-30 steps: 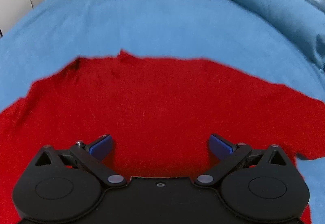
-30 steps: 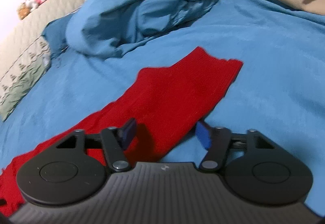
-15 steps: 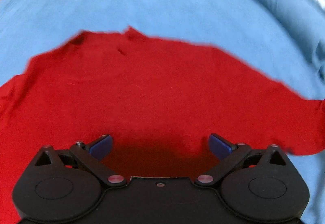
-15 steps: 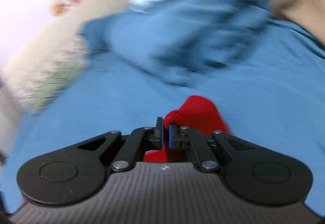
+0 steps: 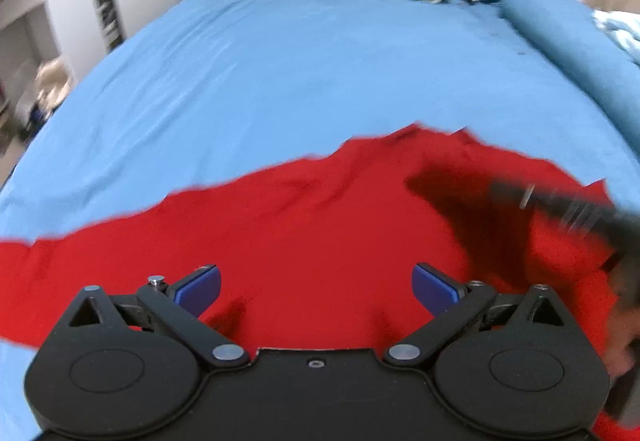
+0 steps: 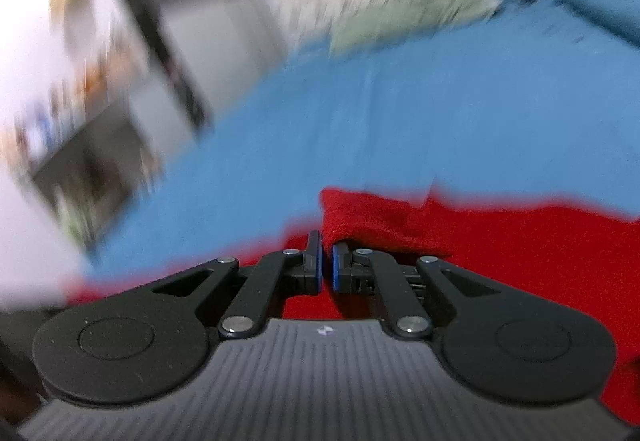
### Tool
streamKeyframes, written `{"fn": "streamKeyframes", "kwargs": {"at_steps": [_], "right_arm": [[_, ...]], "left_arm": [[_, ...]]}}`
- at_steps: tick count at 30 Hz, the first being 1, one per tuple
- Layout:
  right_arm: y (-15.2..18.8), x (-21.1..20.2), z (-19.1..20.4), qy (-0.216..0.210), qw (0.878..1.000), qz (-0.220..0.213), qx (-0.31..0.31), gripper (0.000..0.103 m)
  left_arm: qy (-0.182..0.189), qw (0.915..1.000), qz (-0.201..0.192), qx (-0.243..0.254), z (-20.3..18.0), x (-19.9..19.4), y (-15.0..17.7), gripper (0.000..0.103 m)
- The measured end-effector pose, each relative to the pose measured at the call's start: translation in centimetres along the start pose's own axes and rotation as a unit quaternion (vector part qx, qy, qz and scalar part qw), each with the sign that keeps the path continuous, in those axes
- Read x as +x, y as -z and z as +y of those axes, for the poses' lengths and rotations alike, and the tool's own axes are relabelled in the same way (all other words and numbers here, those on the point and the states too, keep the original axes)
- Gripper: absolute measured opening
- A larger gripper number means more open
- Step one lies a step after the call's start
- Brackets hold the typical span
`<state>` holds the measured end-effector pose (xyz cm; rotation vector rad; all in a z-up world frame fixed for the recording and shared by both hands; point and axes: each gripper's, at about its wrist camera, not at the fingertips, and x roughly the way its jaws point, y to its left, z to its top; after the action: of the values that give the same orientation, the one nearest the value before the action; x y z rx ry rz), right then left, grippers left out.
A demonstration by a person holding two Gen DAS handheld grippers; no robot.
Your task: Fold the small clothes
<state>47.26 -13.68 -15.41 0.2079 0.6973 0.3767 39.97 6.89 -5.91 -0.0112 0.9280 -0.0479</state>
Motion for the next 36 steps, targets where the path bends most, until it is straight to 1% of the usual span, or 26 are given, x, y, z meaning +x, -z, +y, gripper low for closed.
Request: {"fn": "streamKeyframes", "kwargs": {"at_steps": [2,4,5,6,7,8,9,11,13,15,17,19,20,21,22,24,27,28,30,32,33,34,36], "right_arm": [[2.0,1.3,0.3,-0.011,1.0,0.023,0.011,0.02],[3.1,1.2,0.5,-0.007,1.0,0.028,-0.001,0.024],[3.2,1.1,0.9,-0.005,1.0,0.028,-0.01,0.029],[3.4,0.5,1.1,-0.008,0.999,0.03,-0.022,0.042],[3.4,-0.2,1.1,-0.008,0.999,0.03,-0.03,0.052],[3.4,-1.2,0.9,-0.003,0.999,0.024,-0.037,0.068],[3.4,-2.4,0.5,0.005,0.999,0.015,-0.045,0.076],[3.2,-4.8,-0.1,0.031,0.998,0.004,-0.053,0.081],[1.9,-6.4,-2.2,0.07,0.996,-0.004,-0.051,0.084],[2.3,-8.5,-3.7,0.117,0.992,-0.013,-0.046,0.092],[3.0,-9.9,-5.2,0.168,0.985,-0.012,-0.044,0.094],[3.9,-10.4,-6.7,0.198,0.979,-0.001,-0.041,0.094],[4.3,-10.4,-7.5,0.212,0.977,0.008,-0.036,0.094],[4.6,-10.3,-8.0,0.22,0.975,0.014,-0.029,0.094],[5.0,-10.3,-8.7,0.226,0.974,0.016,-0.019,0.094],[5.6,-10.4,-10.0,0.231,0.973,0.02,-0.005,0.094],[6.3,-9.9,-10.6,0.243,0.97,0.024,0.007,0.094],[6.5,-9.6,-10.6,0.248,0.968,0.026,0.008,0.094],[6.7,-9.3,-11.1,0.259,0.965,0.031,0.012,0.094],[7.0,-9.1,-11.8,0.274,0.961,0.038,0.026,0.094],[7.0,-9.1,-12.3,0.279,0.959,0.038,0.035,0.094],[6.8,-9.2,-12.8,0.279,0.959,0.037,0.043,0.094],[6.7,-9.5,-13.5,0.277,0.959,0.035,0.055,0.094]], "left_arm": [[0.003,0.9998,0.013,-0.017,1.4,0.6,0.7,0.103],[0.012,0.9995,0.016,-0.025,2.0,1.1,0.9,0.103],[0.015,0.9995,0.016,-0.025,1.8,1.2,1.2,0.103],[0.02,0.9994,0.015,-0.024,1.5,1.2,1.1,0.103],[0.025,0.9993,0.014,-0.022,1.0,1.6,0.5,0.103],[0.032,0.9992,0.013,-0.02,0.3,1.7,0.2,0.103],[0.043,0.9989,0.01,-0.015,-0.6,1.6,-0.2,0.103],[0.065,0.9979,0.005,0.001,-2.9,1.7,-0.7,0.103],[0.088,0.9957,0.006,0.028,-5.4,2.1,-1.3,0.103],[0.109,0.9925,0.012,0.055,-7.9,3.2,-1.8,0.102],[0.119,0.9901,0.021,0.071,-9.8,4.7,-1.9,0.099],[0.115,0.9895,0.034,0.08,-11.0,6.4,-1.9,0.082],[0.11,0.9901,0.041,0.078,-11.2,7.1,-1.9,0.078],[0.104,0.9912,0.044,0.068,-11.2,7.8,-1.9,0.069],[0.099,0.9925,0.045,0.055,-10.9,8.3,-2.0,0.065],[0.088,0.9952,0.04,0.015,-9.7,8.9,-2.3,0.064],[0.063,0.997,0.028,-0.036,-7.7,9.1,-2.3,0.064],[0.053,0.9969,0.028,-0.05,-7.3,9.4,-2.4,0.064],[0.055,0.9946,0.035,-0.08,-6.2,9.7,-2.4,0.064],[0.06,0.9912,0.037,-0.112,-5.5,10.0,-2.2,0.065],[0.059,0.9883,0.034,-0.136,-5.1,10.0,-2.1,0.065],[0.062,0.9845,0.031,-0.161,-4.8,9.6,-2.0,0.065],[0.067,0.9735,0.023,-0.217,-3.8,9.2,-1.5,0.065]]}}
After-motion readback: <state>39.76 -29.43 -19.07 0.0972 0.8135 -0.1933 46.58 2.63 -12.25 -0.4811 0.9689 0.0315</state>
